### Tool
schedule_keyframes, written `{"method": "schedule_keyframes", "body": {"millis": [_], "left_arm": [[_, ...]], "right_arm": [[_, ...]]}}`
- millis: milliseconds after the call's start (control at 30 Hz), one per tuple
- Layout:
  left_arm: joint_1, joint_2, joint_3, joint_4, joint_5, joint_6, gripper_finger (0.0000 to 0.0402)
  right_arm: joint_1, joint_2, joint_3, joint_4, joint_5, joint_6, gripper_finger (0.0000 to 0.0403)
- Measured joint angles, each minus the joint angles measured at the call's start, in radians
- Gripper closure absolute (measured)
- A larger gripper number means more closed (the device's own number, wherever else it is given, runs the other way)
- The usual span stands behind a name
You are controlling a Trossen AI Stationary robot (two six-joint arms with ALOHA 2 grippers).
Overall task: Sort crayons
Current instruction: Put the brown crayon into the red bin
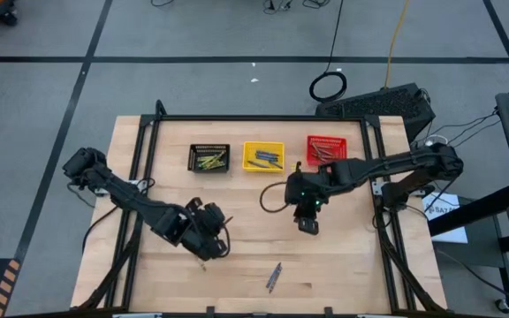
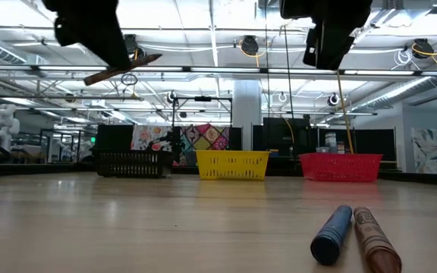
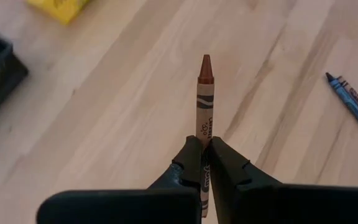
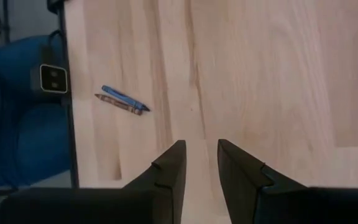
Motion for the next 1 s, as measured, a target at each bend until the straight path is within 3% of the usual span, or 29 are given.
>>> {"method": "schedule_keyframes", "body": {"millis": [333,633,767,1000], "left_arm": [[0.051,0.000,0.000,0.119,-0.015,0.246,0.0393],[0.055,0.000,0.000,0.328,-0.019,0.439,0.0393],[0.055,0.000,0.000,0.376,-0.020,0.481,0.0393],[0.054,0.000,0.000,0.494,-0.006,0.550,0.0393]], "right_arm": [[0.123,0.001,-0.048,0.106,0.236,0.154,0.0323],[0.181,0.001,-0.200,0.444,0.244,0.180,0.0323],[0.213,0.001,-0.246,0.564,0.320,0.158,0.0323],[0.217,0.001,-0.253,0.565,0.395,0.202,0.0323]]}}
